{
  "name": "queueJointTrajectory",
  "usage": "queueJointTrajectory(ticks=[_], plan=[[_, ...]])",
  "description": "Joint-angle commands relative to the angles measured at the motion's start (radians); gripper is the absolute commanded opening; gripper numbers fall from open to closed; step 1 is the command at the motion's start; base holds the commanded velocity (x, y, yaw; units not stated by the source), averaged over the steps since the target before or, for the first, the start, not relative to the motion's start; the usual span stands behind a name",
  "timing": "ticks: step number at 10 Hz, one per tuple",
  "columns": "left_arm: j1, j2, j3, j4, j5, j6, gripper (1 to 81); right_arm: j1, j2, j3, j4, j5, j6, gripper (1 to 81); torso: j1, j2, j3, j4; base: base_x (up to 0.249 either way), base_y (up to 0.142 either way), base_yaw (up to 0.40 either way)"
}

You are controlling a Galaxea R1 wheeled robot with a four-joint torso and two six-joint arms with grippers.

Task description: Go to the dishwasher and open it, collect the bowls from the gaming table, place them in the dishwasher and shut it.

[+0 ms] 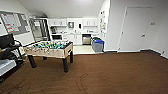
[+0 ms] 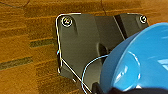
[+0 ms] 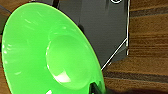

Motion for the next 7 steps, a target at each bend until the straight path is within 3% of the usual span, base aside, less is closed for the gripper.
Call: queueJointTrajectory(ticks=[1,7], plan=[[-0.036,-0.026,0.007,0.004,0.039,0.003,1.0,0.040,-0.014,-0.002,-0.009,-0.028,-0.002,1.0,0.000,0.000,0.000,0.000,0.000,0.000,0.000],[-0.029,-0.029,0.003,0.005,0.022,0.001,1.0,0.036,-0.016,-0.002,-0.018,-0.027,-0.004,1.0,0.000,0.000,0.000,0.000,0.000,0.000,0.000]])
